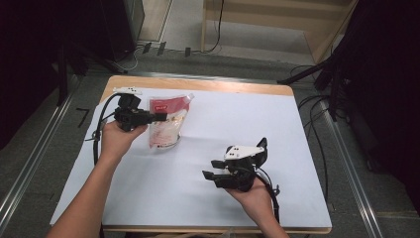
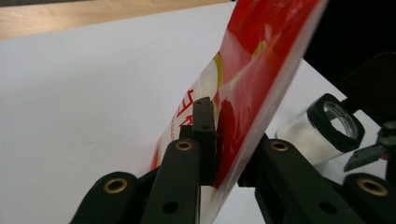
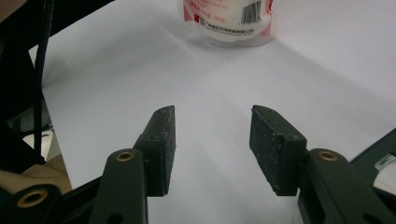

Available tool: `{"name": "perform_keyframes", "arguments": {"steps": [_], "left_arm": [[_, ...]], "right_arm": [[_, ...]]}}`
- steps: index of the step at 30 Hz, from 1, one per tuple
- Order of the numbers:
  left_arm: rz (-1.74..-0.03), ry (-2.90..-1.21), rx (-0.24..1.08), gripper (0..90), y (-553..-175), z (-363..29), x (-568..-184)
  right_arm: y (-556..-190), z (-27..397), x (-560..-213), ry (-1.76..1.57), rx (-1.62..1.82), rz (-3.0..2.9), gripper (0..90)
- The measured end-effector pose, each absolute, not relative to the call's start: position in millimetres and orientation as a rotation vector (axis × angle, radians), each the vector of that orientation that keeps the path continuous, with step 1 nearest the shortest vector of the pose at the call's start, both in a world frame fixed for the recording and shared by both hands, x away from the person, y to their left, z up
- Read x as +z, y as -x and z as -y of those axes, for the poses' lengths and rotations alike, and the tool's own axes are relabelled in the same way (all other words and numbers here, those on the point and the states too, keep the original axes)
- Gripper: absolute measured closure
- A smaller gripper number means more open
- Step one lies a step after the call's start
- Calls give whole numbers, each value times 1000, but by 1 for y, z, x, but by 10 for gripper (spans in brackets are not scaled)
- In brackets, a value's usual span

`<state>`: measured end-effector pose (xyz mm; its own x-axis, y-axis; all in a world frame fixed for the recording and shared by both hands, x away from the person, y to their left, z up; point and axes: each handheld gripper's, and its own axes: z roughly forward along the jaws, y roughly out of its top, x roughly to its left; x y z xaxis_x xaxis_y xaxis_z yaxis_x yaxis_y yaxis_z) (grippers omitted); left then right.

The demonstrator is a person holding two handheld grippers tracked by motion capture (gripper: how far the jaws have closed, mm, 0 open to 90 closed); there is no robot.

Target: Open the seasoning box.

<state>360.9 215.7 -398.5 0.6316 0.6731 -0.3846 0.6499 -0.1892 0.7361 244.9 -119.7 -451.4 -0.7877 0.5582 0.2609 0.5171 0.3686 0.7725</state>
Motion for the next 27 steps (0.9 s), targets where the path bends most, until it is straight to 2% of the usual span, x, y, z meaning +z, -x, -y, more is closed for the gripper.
{"name": "perform_keyframes", "arguments": {"steps": [6, 9, 13, 27], "left_arm": [[-1061, -1864, -14, 755, -353, -225, -400], [-1074, -1847, -35, 689, -350, -232, -400], [-1072, -1843, 5, 634, -342, -239, -402], [-1090, -1876, 86, 583, -319, -252, -399]], "right_arm": [[-244, 121, -452, -989, 1409, -2565, 506], [-245, 123, -451, -1009, 1410, -2568, 504], [-246, 123, -453, -1024, 1408, -2577, 509], [-245, 128, -444, -993, 1421, -2566, 512]]}}
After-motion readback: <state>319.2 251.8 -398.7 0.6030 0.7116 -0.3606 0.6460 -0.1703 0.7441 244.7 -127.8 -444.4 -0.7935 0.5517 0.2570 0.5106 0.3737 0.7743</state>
